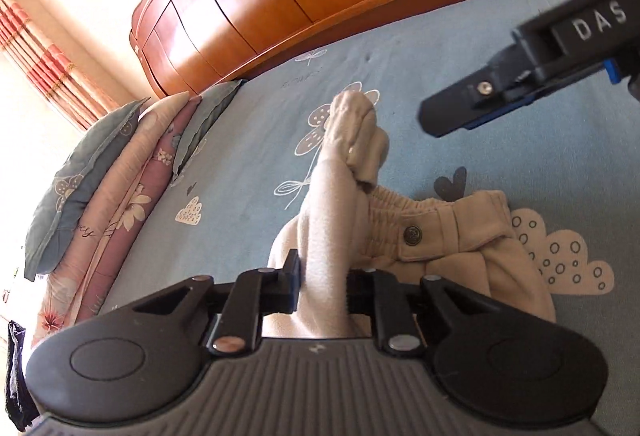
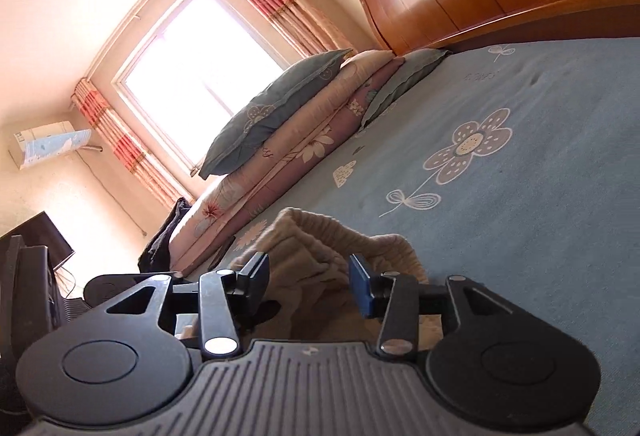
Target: Fold clothes
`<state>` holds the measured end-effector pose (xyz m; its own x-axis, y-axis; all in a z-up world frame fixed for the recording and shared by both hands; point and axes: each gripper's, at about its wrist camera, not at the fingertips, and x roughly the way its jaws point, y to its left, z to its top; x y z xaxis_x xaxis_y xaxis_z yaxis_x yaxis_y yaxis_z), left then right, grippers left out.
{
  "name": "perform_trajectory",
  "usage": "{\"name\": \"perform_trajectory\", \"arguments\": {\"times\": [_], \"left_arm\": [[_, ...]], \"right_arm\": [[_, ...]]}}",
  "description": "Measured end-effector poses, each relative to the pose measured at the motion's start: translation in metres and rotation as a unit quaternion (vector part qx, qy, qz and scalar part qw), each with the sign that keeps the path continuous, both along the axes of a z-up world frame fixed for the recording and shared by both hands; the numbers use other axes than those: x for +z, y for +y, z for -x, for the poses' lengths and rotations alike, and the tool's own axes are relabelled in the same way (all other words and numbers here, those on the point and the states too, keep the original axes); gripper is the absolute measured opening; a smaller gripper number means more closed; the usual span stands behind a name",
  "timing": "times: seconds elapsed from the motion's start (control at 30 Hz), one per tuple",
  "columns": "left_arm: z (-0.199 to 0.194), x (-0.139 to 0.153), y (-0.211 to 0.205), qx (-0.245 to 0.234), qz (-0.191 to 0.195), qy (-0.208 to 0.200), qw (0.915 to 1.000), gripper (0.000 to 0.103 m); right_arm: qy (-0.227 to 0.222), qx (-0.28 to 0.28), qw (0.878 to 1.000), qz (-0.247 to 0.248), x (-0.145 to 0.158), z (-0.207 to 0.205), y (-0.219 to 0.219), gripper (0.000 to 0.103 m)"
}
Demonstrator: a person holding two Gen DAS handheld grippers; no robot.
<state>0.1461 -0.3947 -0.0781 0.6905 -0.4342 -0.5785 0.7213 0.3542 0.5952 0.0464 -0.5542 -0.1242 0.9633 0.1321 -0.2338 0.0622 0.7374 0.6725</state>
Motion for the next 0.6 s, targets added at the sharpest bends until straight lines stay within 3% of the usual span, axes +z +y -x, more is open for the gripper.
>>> {"name": "perform_trajectory", "arguments": {"times": [0.1,0.2,0.23,0.27,0.3,0.37,0.5,0.6], "left_arm": [[-0.01,0.013,0.003,0.01,0.015,0.015,0.9997,0.014],[-0.015,0.022,0.006,0.016,0.028,0.03,0.999,0.014],[-0.015,0.022,0.006,0.015,0.028,0.03,0.999,0.014],[-0.015,0.022,0.006,0.014,0.028,0.03,0.9991,0.014],[-0.014,0.022,0.006,0.012,0.027,0.031,0.9991,0.014],[-0.013,0.022,0.007,0.01,0.027,0.031,0.9991,0.014],[-0.012,0.022,0.007,0.005,0.026,0.031,0.9992,0.014],[-0.005,0.013,0.005,-0.015,0.014,0.039,0.999,0.014]], "right_arm": [[0.018,-0.033,0.999,0.009,-0.01,0.002,-0.018,0.059],[0.026,0.011,0.999,-0.015,-0.018,-0.02,-0.022,0.058],[0.018,0.048,0.998,-0.041,-0.023,-0.03,-0.022,0.057],[0.016,0.082,0.995,-0.063,-0.027,-0.041,-0.019,0.05],[0.021,0.093,0.993,-0.069,-0.031,-0.051,-0.015,0.031],[0.062,0.102,0.992,-0.049,-0.039,-0.077,-0.002,0.01],[0.127,0.042,0.991,-0.013,-0.056,-0.119,0.006,0.007],[0.092,0.021,0.993,-0.073,-0.066,-0.125,-0.009,0.006]]}}
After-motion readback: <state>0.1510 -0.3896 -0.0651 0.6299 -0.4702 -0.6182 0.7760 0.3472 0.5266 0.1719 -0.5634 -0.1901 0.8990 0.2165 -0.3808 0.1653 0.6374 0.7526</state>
